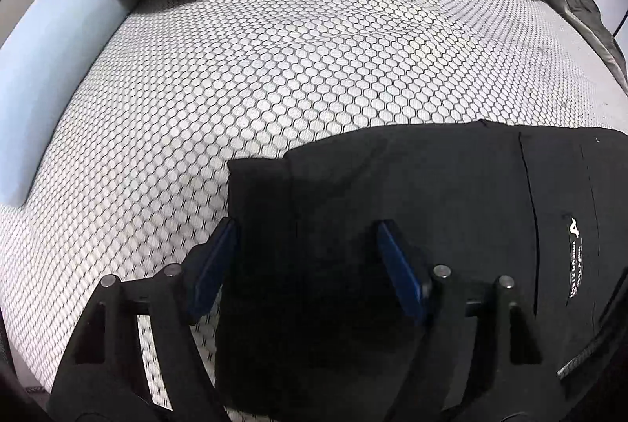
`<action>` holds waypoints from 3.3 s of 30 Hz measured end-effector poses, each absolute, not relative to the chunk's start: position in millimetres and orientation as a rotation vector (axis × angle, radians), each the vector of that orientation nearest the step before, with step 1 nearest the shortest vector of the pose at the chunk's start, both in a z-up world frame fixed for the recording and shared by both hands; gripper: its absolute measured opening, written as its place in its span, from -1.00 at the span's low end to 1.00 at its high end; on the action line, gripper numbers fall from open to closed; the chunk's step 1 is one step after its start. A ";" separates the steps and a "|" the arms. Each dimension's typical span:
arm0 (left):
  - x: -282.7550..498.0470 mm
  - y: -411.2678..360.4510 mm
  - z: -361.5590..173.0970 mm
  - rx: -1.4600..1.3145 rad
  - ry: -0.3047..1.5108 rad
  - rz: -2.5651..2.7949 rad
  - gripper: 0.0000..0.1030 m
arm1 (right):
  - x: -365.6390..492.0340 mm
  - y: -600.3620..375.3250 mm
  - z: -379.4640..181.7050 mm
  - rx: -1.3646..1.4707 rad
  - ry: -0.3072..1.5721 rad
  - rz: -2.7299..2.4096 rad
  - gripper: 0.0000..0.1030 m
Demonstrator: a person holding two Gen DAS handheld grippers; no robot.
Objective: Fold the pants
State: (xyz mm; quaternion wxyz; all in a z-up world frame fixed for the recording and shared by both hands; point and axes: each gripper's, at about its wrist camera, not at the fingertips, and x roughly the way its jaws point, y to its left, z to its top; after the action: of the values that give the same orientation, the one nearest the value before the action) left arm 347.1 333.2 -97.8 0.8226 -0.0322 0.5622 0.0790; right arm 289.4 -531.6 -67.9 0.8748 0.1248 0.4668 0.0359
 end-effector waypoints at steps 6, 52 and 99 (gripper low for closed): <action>357.6 320.0 -94.8 0.011 1.134 0.165 -0.46 | 325.5 -525.5 -90.3 0.211 1.036 0.105 -0.27; 168.1 309.5 -49.3 -0.164 0.910 0.127 -0.44 | 84.6 -481.0 -46.6 0.349 0.675 0.084 0.97; 136.0 323.5 -84.8 -0.615 0.849 0.238 -0.88 | 11.4 -538.9 -99.7 0.602 0.710 -0.017 0.33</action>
State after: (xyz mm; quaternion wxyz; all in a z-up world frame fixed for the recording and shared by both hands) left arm 136.0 323.5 -84.8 0.8590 -0.2928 0.4045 0.1134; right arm 11.4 -538.9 -99.7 0.8935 0.2904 0.3425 -0.0080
